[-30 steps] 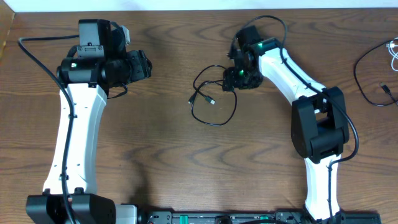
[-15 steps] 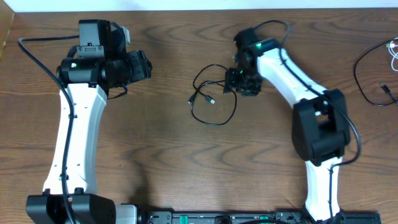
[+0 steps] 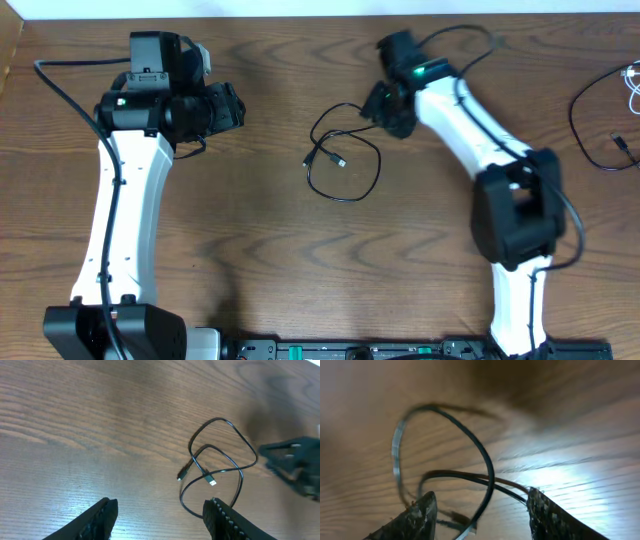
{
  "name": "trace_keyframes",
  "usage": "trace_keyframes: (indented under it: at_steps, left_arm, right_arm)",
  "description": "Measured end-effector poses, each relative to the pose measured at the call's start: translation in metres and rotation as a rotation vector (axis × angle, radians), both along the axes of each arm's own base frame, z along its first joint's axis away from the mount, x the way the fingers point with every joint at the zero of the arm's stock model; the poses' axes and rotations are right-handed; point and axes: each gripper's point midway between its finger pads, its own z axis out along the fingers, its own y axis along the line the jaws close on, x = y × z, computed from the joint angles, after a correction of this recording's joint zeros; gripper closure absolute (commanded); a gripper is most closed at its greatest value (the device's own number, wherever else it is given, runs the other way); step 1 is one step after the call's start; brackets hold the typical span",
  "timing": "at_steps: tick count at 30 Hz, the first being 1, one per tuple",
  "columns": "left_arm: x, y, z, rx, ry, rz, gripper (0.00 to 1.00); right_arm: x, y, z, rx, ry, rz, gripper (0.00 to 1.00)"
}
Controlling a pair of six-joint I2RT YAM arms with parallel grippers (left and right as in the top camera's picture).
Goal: Untangle cables
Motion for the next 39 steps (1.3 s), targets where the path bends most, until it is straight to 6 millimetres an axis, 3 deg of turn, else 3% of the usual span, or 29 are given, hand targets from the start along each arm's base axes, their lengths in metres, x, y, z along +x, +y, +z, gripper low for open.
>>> trace_keyframes:
  at_steps: [2, 5, 13, 19, 23, 25, 26, 35, 39]
  left_arm:
    - [0.000, 0.000, -0.001, 0.000, 0.003, 0.000, 0.39]
    - [-0.001, 0.000, -0.001, 0.004, 0.002, -0.006, 0.40]
    - [-0.002, 0.004, -0.002, 0.030, 0.007, -0.007, 0.40]
    - [-0.002, 0.004, -0.003, 0.034, 0.008, -0.005, 0.40]
    - [-0.005, 0.004, -0.004, 0.034, 0.020, -0.005, 0.39]
    - [-0.005, 0.004, -0.004, 0.033, 0.022, -0.005, 0.40]
    - [-0.005, 0.004, -0.004, 0.034, 0.022, -0.005, 0.40]
    - [-0.006, 0.004, -0.005, 0.033, 0.025, -0.005, 0.40]
    - [-0.006, 0.004, -0.005, 0.033, 0.027, -0.006, 0.40]
  right_arm:
    - [-0.010, 0.012, -0.019, -0.016, 0.045, 0.011, 0.47]
    - [-0.025, 0.019, -0.033, -0.041, 0.090, 0.045, 0.46]
    - [-0.043, -0.002, -0.039, -0.186, 0.094, 0.398, 0.46]
    - [-0.046, -0.001, -0.042, -0.233, 0.062, 0.628, 0.50]
    - [-0.053, 0.004, -0.050, -0.266, 0.076, 0.703, 0.64]
    - [-0.056, 0.004, -0.051, -0.275, 0.086, 0.720, 0.77]
    - [-0.058, 0.004, -0.051, -0.277, 0.092, 0.727, 0.99]
    - [-0.059, -0.001, -0.049, -0.233, 0.114, 0.713, 0.99]
    - [-0.053, 0.000, -0.030, -0.070, 0.085, 0.707, 0.99]
